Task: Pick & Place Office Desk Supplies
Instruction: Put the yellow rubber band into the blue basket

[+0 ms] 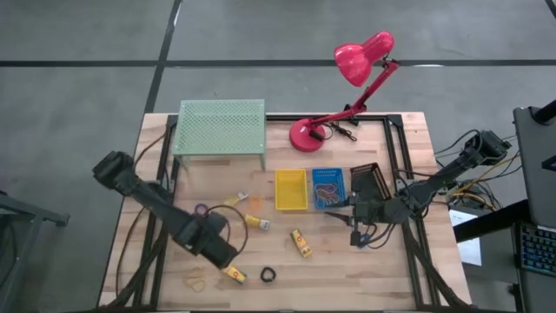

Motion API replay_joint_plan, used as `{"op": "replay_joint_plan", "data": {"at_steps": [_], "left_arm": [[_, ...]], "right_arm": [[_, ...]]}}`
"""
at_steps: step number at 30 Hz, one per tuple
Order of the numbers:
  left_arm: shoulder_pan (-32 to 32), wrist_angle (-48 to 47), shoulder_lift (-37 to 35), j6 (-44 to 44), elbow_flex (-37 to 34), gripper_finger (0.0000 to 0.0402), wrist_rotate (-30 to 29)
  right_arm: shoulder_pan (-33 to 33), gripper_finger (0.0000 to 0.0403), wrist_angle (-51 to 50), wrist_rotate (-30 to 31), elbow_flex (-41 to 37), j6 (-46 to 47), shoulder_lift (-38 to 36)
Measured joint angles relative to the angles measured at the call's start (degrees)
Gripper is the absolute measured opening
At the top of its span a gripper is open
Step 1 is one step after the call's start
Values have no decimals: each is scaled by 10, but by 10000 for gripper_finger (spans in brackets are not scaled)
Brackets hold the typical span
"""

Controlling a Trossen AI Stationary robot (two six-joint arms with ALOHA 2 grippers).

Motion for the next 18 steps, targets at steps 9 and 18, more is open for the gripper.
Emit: {"op": "replay_joint_plan", "data": {"at_steps": [9,18], "left_arm": [[-77,48,1,-268,-23,97,47],[-96,181,2,-398,-132,97,123]], "right_arm": [[0,68,0,0,0,0,0],[0,68,0,0,0,0,0]]}}
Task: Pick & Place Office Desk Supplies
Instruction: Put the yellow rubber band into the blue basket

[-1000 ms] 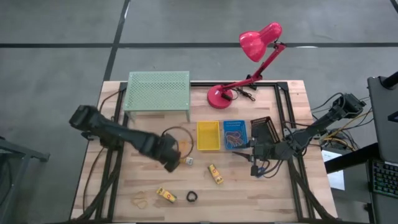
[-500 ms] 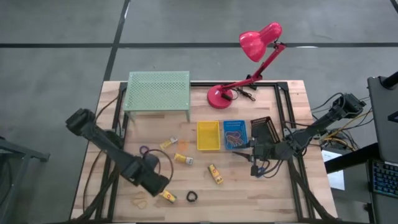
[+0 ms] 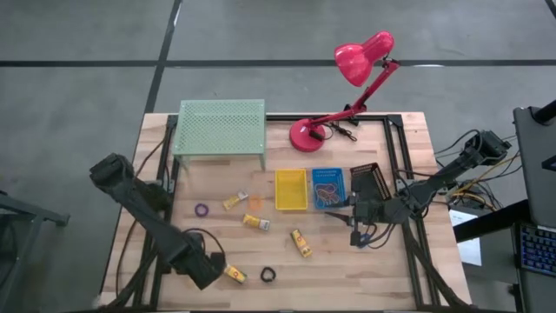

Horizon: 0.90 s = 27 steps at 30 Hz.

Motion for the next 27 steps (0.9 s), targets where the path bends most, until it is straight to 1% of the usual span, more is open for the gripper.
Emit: {"op": "replay_joint_plan", "data": {"at_steps": [7,16,22,24,27], "left_arm": [[0,126,0,-3,-76,97,13],[0,217,0,-19,-142,97,18],[0,229,0,-20,-153,92,22],[0,229,0,-20,-153,81,21],[0,229,0,-20,-154,52,21]], "right_arm": [[0,68,0,0,0,0,0],[0,68,0,0,0,0,0],[0,68,0,0,0,0,0],[0,68,0,0,0,0,0],[0,68,0,0,0,0,0]]}}
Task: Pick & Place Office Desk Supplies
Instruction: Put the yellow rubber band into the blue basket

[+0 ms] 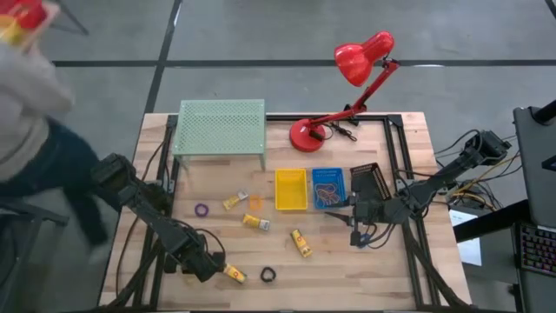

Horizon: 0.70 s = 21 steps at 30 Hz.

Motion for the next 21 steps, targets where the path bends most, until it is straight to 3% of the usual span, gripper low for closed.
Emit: {"op": "replay_joint_plan", "data": {"at_steps": [5,21], "left_arm": [[0,2,-1,0,-3,6,0],[0,-36,-25,0,18,3,30]], "right_arm": [[0,68,0,0,0,0,0],[0,68,0,0,0,0,0]]}}
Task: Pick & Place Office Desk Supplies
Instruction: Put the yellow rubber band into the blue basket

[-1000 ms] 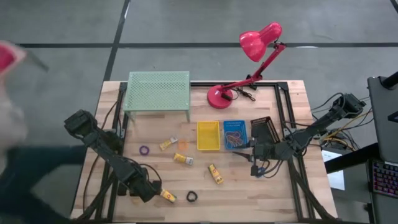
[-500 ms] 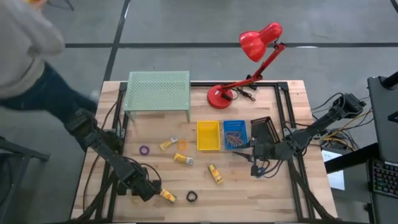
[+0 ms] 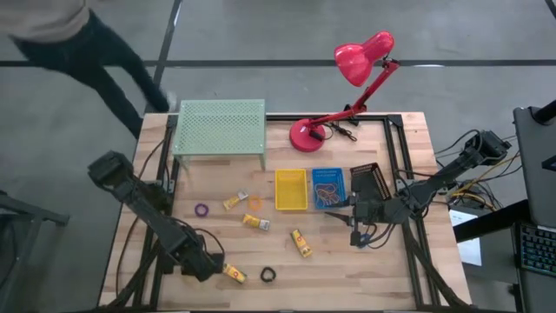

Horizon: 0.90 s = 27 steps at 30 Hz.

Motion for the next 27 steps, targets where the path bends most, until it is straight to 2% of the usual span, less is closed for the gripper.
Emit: {"op": "replay_joint_plan", "data": {"at_steps": [4,12,27], "left_arm": [[0,-39,-18,0,16,3,-8],[1,-164,-43,6,63,2,-83],[4,-398,-45,76,202,2,-307]], "right_arm": [[0,68,0,0,0,0,0],[0,68,0,0,0,0,0],[0,68,0,0,0,0,0]]}}
